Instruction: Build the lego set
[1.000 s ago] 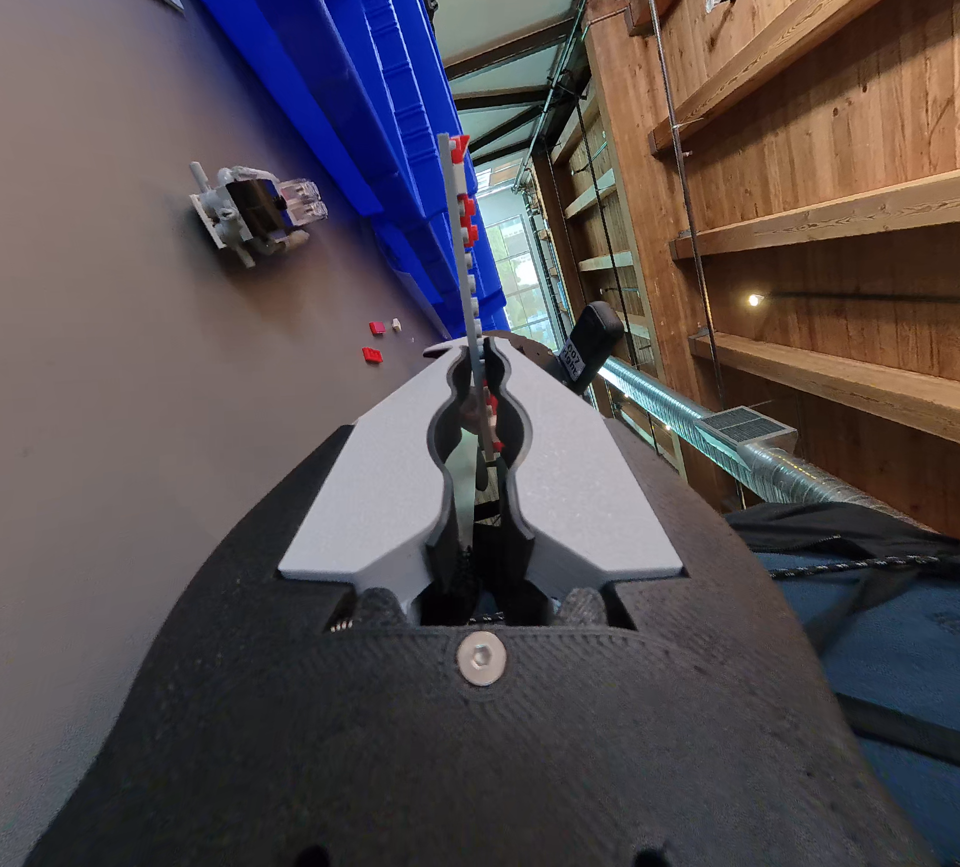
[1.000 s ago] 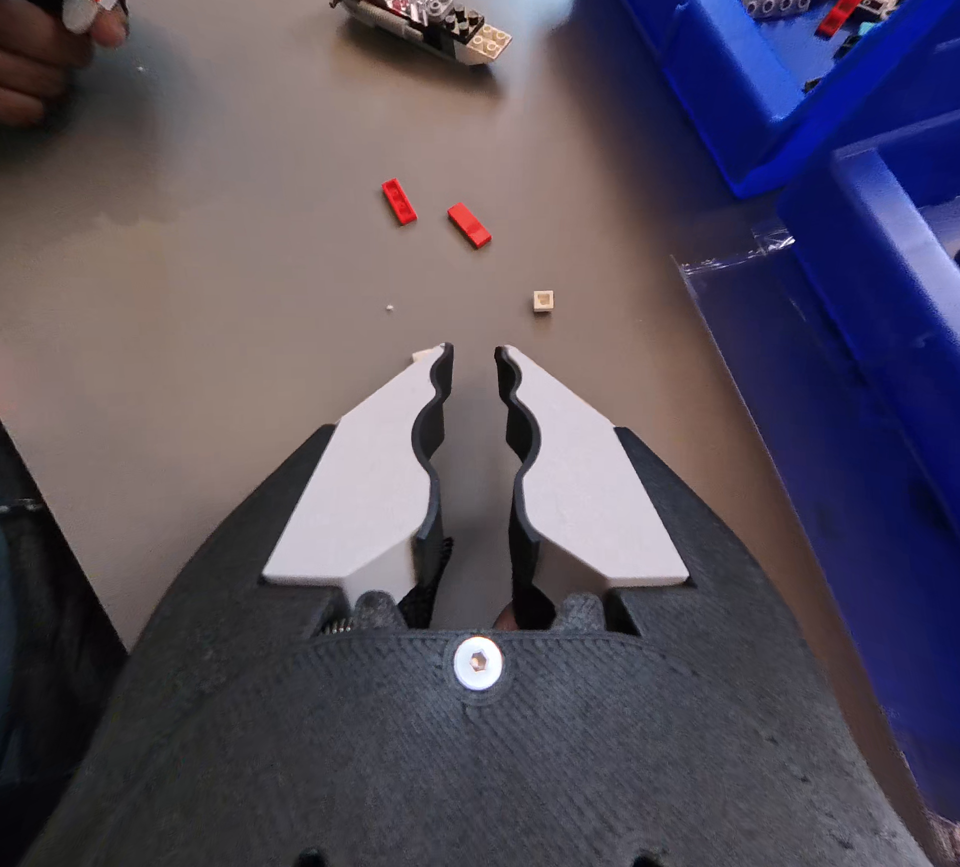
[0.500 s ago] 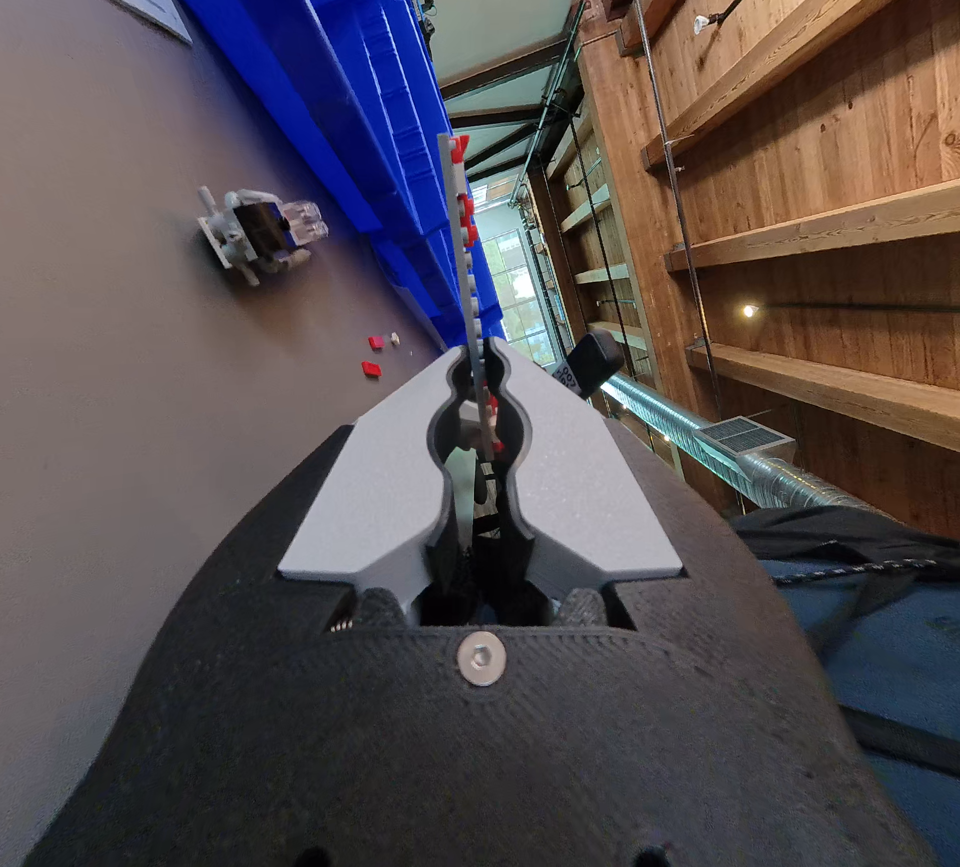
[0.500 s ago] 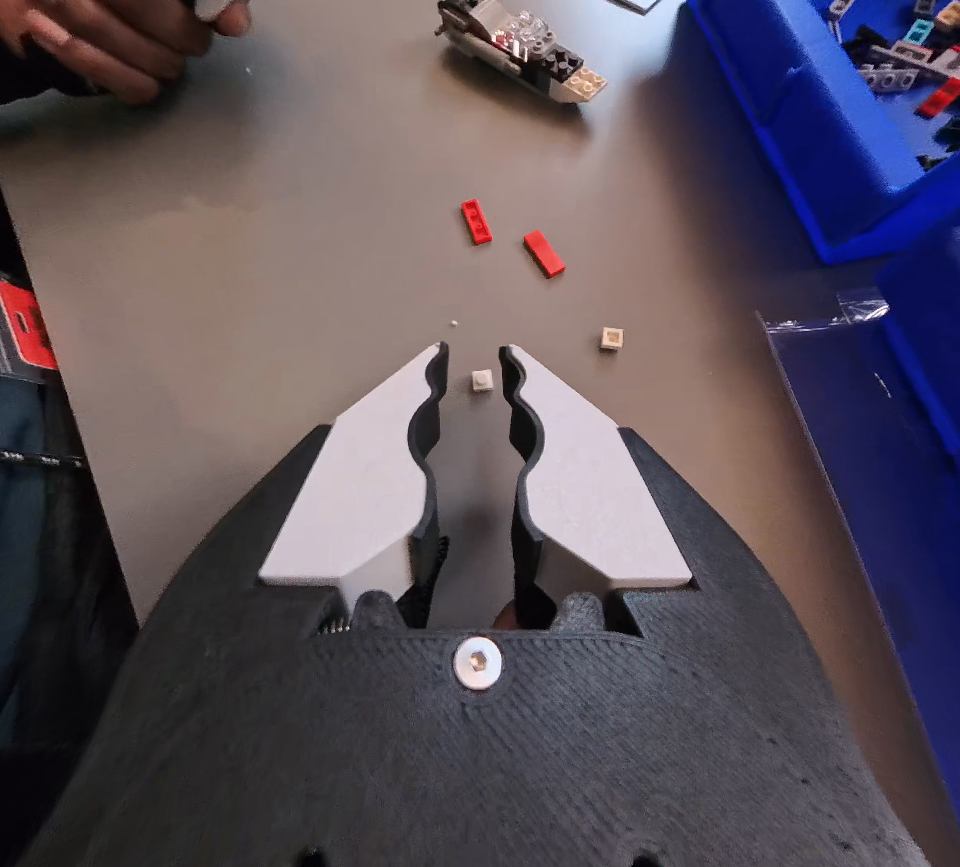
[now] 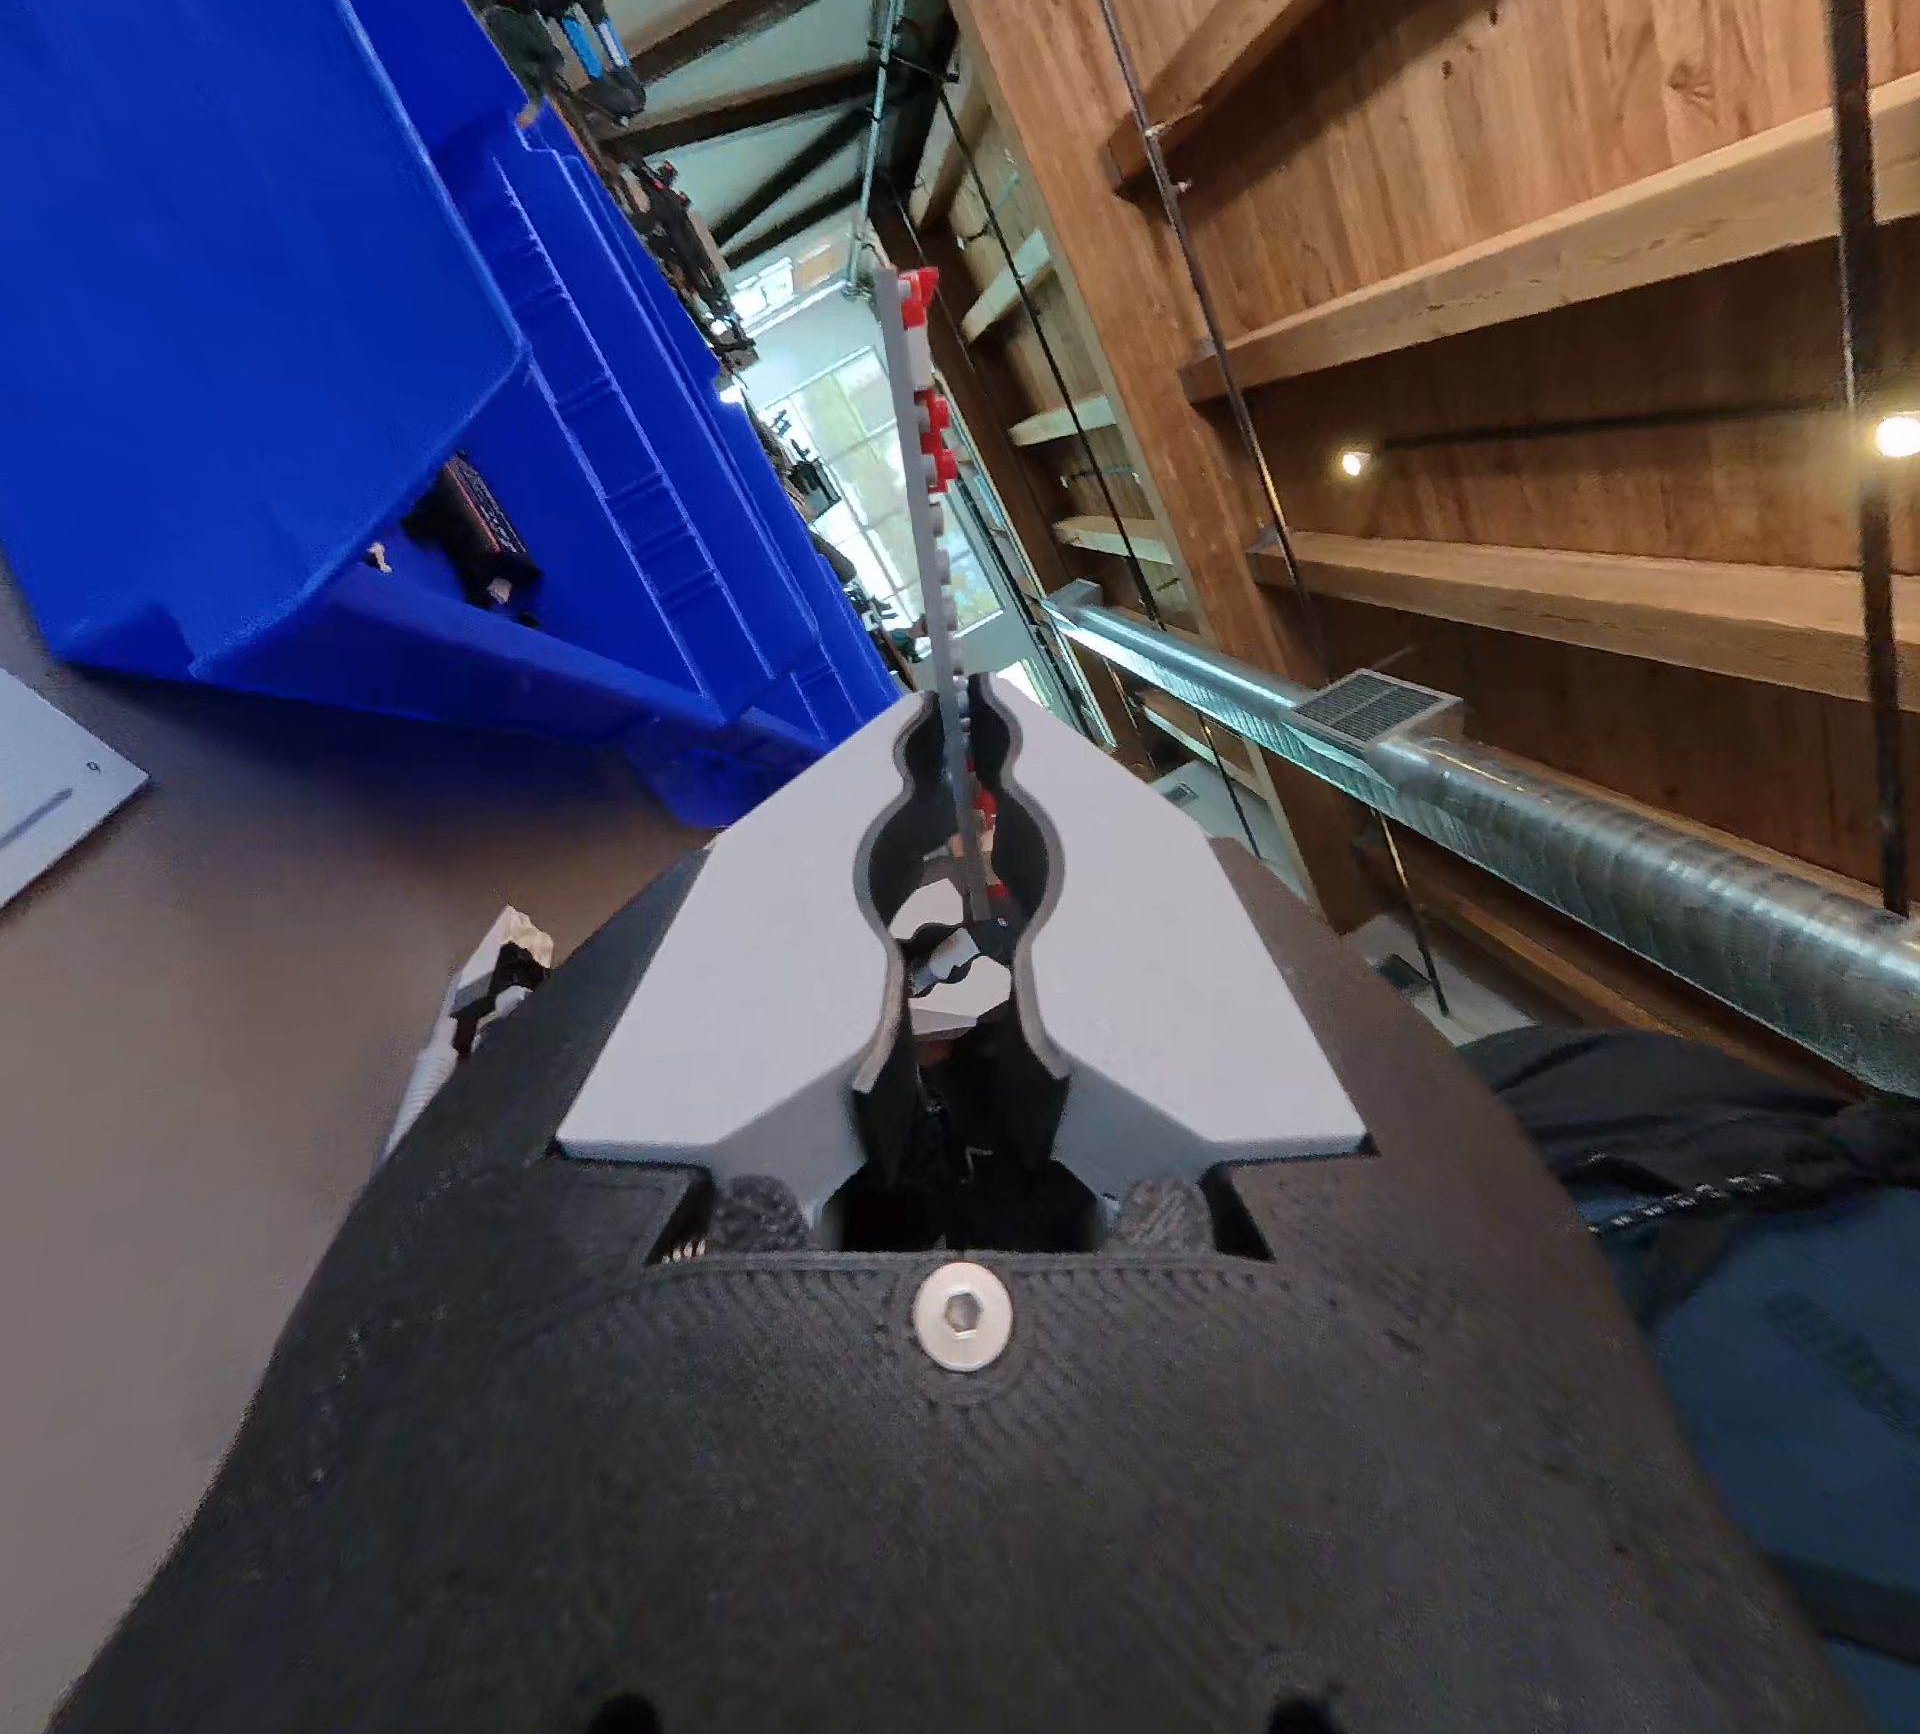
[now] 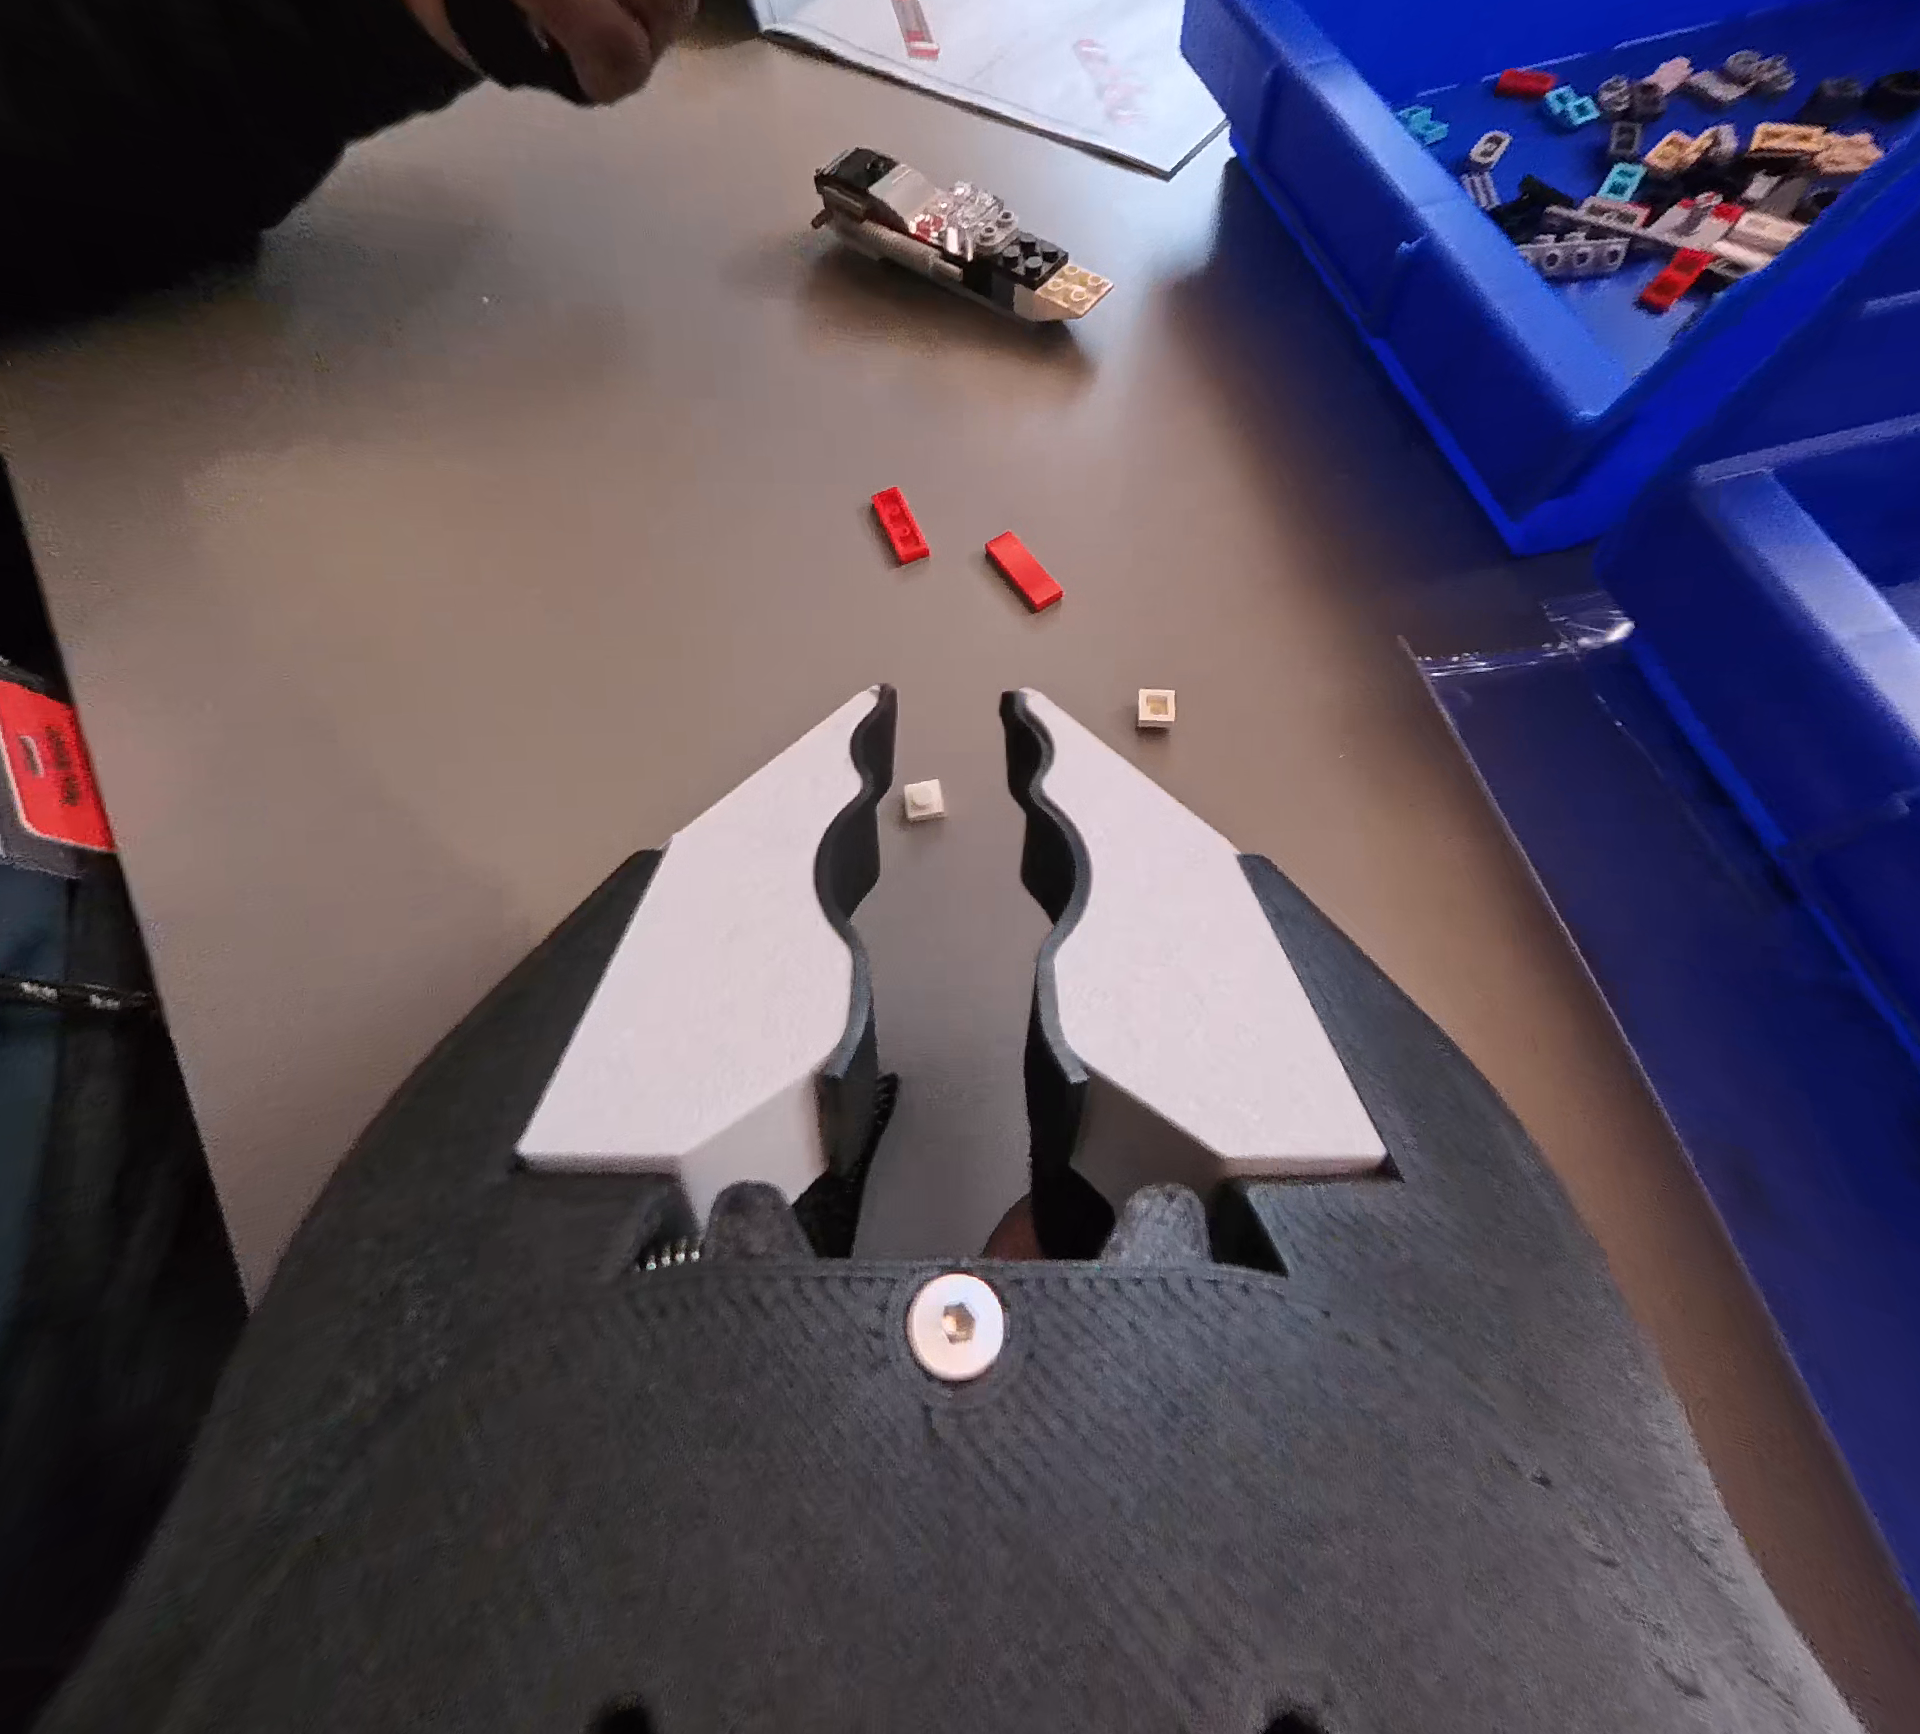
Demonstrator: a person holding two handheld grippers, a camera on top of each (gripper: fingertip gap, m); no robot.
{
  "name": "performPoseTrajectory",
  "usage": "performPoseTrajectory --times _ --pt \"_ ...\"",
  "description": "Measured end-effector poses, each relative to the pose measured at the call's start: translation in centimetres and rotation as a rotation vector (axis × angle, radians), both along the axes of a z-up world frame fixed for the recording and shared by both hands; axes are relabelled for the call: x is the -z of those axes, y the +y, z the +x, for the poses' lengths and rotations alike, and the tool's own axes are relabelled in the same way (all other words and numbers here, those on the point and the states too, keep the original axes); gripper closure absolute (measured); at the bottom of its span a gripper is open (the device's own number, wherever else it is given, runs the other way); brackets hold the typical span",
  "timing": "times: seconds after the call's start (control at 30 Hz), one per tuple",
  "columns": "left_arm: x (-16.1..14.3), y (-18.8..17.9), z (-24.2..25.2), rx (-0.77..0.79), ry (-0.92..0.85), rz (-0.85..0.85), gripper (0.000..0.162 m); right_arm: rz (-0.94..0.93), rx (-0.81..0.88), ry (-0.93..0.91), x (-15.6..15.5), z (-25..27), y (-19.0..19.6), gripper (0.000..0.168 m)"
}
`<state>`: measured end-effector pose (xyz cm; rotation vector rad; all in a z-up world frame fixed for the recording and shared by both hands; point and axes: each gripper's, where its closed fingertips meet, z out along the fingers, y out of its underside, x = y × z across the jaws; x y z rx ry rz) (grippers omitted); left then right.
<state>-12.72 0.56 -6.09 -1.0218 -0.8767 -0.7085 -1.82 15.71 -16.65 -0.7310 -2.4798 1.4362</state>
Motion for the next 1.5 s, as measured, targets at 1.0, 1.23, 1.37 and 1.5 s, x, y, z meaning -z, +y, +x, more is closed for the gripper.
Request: performPoseTrajectory --times 1.0,1.23,1.37,1.5 --pt "4.8 0.5 4.3 0.167 -0.069 -0.078 0.157 0.021 0.055 0.009 0.3 -0.5 0.4 0.139" --pt "5.0 0.6 4.5 0.177 -0.079 -0.089 0.157 0.053 0.027 -0.001 0.8 -0.1 0.1 0.132" --pt "5.1 0.7 4.7 0.183 -0.075 -0.098 0.157 0.081 0.011 -0.01 1.2 0.1 0.0 0.132" --pt "5.0 0.6 4.5 0.178 -0.083 -0.09 0.157 0.122 0.004 -0.007 1.6 0.1 -0.2 0.129"
